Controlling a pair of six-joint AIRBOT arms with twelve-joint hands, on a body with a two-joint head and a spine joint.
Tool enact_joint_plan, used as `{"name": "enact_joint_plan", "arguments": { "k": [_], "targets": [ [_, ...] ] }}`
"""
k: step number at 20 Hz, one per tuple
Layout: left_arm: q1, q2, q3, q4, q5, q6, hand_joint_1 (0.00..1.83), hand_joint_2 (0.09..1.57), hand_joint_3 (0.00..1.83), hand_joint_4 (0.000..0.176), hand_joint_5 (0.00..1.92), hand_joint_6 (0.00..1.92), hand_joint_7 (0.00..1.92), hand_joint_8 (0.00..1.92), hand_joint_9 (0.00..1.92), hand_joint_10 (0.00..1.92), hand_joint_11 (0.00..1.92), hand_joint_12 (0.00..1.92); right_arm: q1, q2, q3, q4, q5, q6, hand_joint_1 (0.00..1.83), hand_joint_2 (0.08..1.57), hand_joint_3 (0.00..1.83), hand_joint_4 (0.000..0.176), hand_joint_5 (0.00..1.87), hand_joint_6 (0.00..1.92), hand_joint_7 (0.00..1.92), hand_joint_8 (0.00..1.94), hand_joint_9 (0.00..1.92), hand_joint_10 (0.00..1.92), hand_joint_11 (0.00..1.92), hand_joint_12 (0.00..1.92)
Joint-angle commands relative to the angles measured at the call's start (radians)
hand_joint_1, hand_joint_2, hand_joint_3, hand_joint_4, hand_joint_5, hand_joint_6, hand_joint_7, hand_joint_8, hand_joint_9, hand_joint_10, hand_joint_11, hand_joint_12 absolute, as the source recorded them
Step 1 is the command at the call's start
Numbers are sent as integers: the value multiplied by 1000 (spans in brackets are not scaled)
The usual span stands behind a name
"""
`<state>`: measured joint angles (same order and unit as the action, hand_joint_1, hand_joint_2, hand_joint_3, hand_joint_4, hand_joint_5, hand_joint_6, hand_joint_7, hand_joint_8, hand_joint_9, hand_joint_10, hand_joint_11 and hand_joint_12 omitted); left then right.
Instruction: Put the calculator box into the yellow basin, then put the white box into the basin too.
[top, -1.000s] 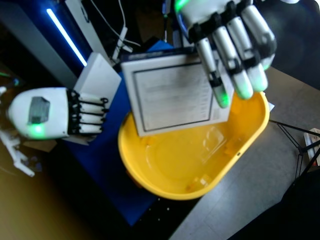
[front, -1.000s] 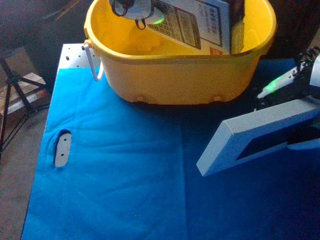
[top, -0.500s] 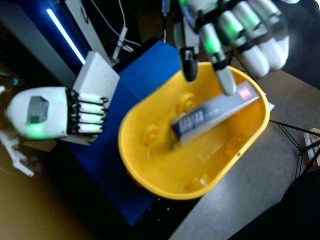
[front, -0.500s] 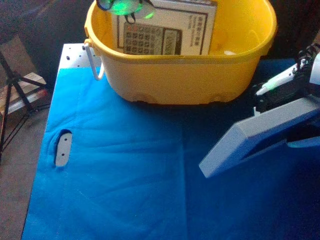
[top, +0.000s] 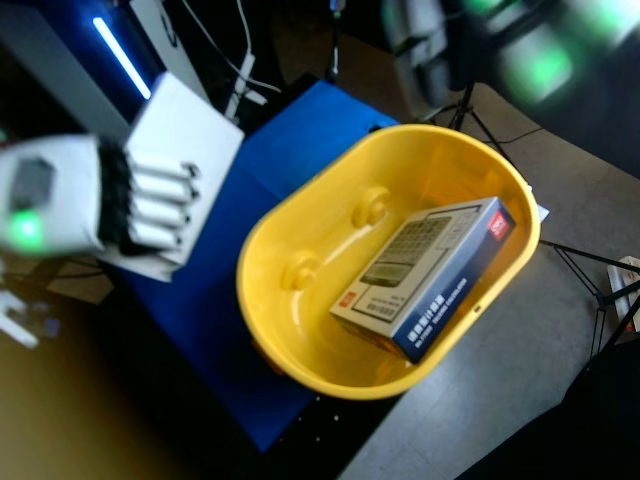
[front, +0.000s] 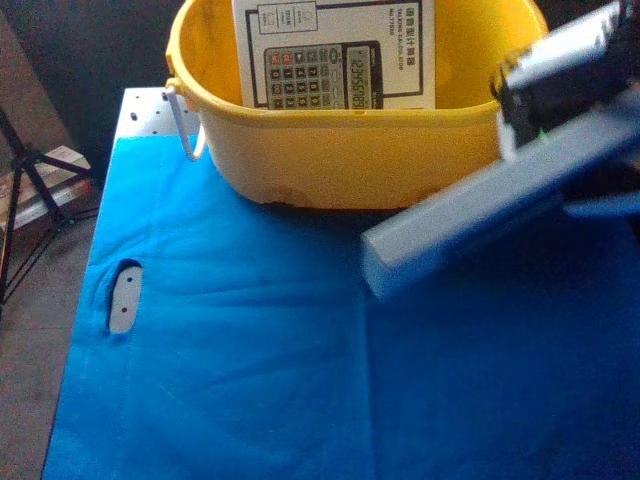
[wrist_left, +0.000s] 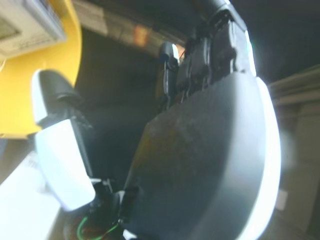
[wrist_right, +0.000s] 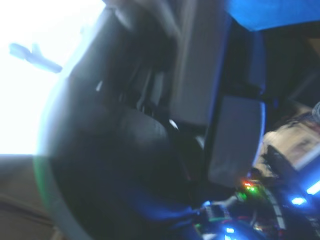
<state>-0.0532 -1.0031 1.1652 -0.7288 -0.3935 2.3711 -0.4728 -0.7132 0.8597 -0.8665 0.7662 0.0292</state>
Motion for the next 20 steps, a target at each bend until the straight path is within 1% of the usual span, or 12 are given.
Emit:
{"name": "enact_joint_plan", "arguments": {
  "k": [1,2,4,6,7,8,9,10,11,12,15,20],
  "targets": [
    [-13,10,1,30,-88,6,717,985,5,18,215,7,107,22,146,34,0,1183,10,3,-2,42,70,6,1338,1259,29,0,651,1227,649,1605,703,1730,1051,1921],
    [-13,12,1,29,-87,6,725,1011,5,16,248,11,157,16,174,34,0,1146,12,3,-1,41,70,6,1338,1260,28,0,651,1227,649,1605,703,1731,1051,1921],
    [-13,20,0,24,-87,6,733,964,0,25,319,20,230,15,247,46,0,1372,24,4,2,41,71,6,1338,1261,26,0,651,1228,649,1605,702,1731,1051,1921],
    [-14,37,0,11,-87,6,725,999,5,5,255,4,126,0,154,9,0,1195,63,4,3,27,71,6,1338,1262,25,0,651,1228,649,1605,702,1731,1051,1921],
    [-14,41,3,4,-88,6,732,992,0,18,285,13,136,6,174,17,0,1186,84,4,2,13,71,6,1337,1262,24,0,650,1228,649,1605,702,1731,1051,1921],
    [-14,42,4,3,-88,6,764,981,0,27,321,16,206,22,226,39,0,1424,89,4,2,10,71,6,1337,1263,22,0,650,1228,649,1606,702,1731,1051,1921],
    [-14,42,5,2,-88,6,776,1005,4,14,306,4,266,38,261,98,0,1607,89,4,2,10,71,6,1338,1263,22,0,650,1228,649,1606,702,1731,1051,1921],
    [-14,42,6,1,-88,6,777,1010,0,13,306,1,266,14,176,278,0,1580,92,4,2,8,71,6,1337,1264,21,0,650,1228,649,1606,702,1731,1051,1921],
    [-14,42,11,-6,-87,6,764,1033,1,16,246,2,137,0,80,146,0,1155,99,4,1,4,71,6,1337,1264,20,0,650,1228,648,1606,702,1731,1051,1921],
    [-14,41,20,-20,-85,6,758,1045,2,6,249,1,119,1,91,73,0,1065,101,5,-2,2,71,9,1338,1264,20,0,650,1228,648,1606,702,1731,1051,1921],
    [-12,40,45,-59,-75,7,767,1014,0,34,293,11,99,0,120,26,0,1157,117,16,-9,-3,77,18,1337,1265,17,0,650,1228,648,1606,702,1732,1051,1921],
    [16,40,71,-116,-70,7,782,1005,0,2,292,7,193,13,192,29,0,1222,218,30,-4,-60,78,-4,1337,1267,15,0,650,1229,648,1606,702,1732,1051,1921]
  ]
}}
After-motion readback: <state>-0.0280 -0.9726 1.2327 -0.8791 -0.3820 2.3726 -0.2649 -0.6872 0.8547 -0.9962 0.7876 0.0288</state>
